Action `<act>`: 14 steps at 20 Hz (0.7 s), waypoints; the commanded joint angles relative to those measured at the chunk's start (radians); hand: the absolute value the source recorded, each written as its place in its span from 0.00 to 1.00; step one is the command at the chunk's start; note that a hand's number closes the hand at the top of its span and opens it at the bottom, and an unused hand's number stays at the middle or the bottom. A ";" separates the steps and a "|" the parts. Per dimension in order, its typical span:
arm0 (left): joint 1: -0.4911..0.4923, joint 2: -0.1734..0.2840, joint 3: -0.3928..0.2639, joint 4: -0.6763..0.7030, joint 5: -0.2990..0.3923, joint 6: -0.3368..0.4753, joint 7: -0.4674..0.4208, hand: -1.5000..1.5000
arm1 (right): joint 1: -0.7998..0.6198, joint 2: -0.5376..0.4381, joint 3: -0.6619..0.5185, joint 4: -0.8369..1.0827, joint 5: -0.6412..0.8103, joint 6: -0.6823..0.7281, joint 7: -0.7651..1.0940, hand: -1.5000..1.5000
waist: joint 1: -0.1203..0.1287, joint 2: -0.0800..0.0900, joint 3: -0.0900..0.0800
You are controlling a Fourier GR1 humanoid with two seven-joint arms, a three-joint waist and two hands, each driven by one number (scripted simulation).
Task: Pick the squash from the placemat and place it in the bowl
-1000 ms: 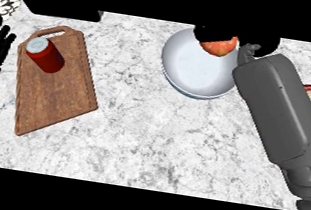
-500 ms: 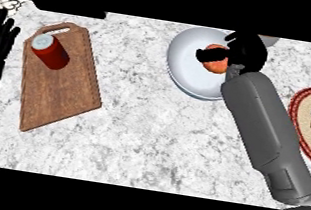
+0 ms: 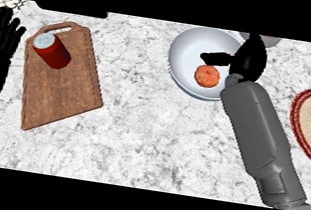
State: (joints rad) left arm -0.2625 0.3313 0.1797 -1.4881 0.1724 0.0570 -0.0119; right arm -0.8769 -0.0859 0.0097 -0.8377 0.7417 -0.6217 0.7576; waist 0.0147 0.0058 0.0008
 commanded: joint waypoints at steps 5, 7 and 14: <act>0.019 0.010 0.015 -0.008 0.003 -0.009 0.009 0.50 | 0.125 -0.047 -0.074 -0.119 0.058 -0.293 -0.067 0.00 | -0.020 -0.007 0.000; -0.002 0.032 0.053 0.041 0.013 -0.014 -0.006 0.50 | 0.195 -0.076 -0.065 -0.276 0.065 -0.218 -0.010 0.00 | -0.045 -0.014 -0.002; 0.064 0.015 0.047 -0.015 0.006 -0.014 -0.016 0.50 | 0.556 -0.092 -0.102 -0.663 -0.029 -0.231 -0.066 0.00 | -0.046 -0.016 -0.001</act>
State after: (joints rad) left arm -0.2265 0.3452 0.2200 -1.4836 0.1799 0.0438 -0.0259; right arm -0.4996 -0.1689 -0.0807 -1.3052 0.7613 -0.8173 0.7138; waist -0.0280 -0.0088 -0.0003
